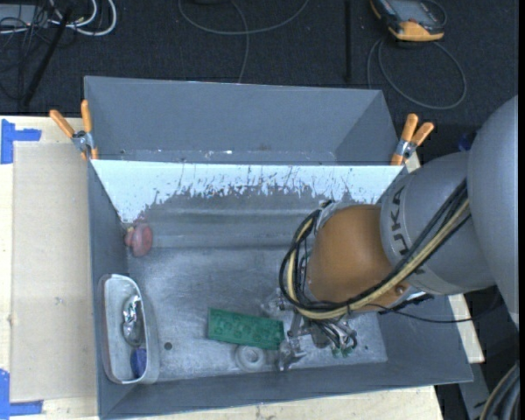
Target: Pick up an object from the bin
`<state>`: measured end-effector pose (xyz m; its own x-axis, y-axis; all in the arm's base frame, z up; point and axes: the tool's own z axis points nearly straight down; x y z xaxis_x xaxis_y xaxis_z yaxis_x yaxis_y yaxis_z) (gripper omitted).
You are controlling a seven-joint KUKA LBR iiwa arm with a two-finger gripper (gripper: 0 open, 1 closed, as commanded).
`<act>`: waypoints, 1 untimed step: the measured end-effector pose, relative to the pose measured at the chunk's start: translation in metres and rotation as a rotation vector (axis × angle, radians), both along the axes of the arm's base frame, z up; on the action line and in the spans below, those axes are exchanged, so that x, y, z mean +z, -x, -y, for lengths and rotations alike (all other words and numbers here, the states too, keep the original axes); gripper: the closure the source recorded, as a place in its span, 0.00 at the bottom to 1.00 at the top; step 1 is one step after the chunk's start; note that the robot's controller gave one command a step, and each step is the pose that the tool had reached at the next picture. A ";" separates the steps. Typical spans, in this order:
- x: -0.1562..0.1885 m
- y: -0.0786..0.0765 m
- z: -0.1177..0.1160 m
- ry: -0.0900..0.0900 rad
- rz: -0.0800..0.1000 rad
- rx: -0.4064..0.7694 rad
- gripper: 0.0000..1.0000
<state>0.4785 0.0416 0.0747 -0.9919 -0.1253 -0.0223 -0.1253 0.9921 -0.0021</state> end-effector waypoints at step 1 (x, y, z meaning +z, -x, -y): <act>0.123 -0.011 -0.006 0.000 -0.014 0.036 1.00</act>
Offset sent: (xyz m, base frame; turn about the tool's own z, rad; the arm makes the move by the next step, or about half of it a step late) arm 0.0087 0.0052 0.1187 -0.0380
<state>0.4892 0.0472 0.1973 -0.9869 -0.1611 -0.0083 -0.1611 0.9869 -0.0004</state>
